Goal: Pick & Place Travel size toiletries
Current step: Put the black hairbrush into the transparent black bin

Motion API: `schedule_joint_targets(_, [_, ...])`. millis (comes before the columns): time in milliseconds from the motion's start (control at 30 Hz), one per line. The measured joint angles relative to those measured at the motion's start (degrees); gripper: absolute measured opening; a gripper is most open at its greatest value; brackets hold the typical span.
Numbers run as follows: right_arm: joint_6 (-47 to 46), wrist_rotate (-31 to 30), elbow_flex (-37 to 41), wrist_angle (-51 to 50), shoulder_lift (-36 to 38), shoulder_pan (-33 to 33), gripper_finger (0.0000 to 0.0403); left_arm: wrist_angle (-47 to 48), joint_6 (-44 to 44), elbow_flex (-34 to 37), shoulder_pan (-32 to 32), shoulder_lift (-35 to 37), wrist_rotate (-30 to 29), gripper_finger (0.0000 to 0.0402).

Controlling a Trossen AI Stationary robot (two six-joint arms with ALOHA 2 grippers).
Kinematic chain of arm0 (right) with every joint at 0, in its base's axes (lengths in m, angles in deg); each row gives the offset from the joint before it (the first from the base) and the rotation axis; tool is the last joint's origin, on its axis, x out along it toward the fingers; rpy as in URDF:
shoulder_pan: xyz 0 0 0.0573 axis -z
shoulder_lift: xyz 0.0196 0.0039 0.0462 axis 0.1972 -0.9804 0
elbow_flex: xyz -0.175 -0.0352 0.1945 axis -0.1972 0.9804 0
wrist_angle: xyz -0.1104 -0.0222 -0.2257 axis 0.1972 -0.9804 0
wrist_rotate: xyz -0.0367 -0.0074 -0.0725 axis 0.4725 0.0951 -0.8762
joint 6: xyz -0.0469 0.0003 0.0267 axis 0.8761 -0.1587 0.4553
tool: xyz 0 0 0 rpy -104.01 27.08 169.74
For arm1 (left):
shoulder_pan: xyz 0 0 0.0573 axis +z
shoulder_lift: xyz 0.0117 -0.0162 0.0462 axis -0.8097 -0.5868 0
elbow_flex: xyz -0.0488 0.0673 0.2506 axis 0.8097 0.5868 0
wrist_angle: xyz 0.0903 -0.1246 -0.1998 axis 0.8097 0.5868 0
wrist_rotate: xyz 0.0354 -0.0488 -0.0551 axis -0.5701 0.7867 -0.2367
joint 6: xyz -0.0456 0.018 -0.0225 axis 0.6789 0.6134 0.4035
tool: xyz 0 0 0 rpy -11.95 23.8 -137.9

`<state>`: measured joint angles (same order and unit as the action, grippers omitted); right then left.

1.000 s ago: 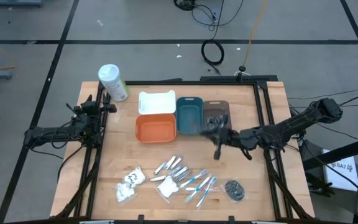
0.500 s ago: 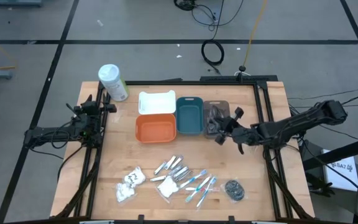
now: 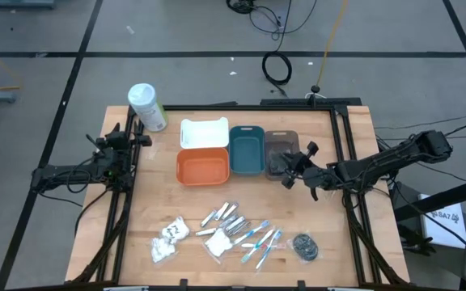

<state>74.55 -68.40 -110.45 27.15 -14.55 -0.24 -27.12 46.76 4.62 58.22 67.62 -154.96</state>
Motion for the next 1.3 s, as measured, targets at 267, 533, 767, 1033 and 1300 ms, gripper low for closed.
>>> schedule_joint_targets(267, [0.39,-0.02,0.02,1.38,0.00,-0.44,0.0089,0.00,0.00,0.00,0.02,0.00,-0.02,0.0285])
schedule_joint_targets(533, [1.79,28.47,0.02,19.07,5.14,-6.79,0.0096,0.02,0.00,0.00,0.00,0.00,-0.02,0.0285])
schedule_joint_targets(767, [-0.73,64.04,0.02,40.87,5.88,-16.07,0.0088,0.00,0.01,0.00,0.00,0.00,0.00,0.0285])
schedule_joint_targets(1033, [11.35,37.37,-0.74,47.14,-4.12,-35.34,0.0124,0.00,0.00,0.00,0.00,-0.01,0.00,0.0285])
schedule_joint_targets(1300, [10.77,23.28,-17.17,35.13,-17.25,-43.97,0.0193,0.02,0.00,0.00,0.01,-0.01,0.00,0.0285])
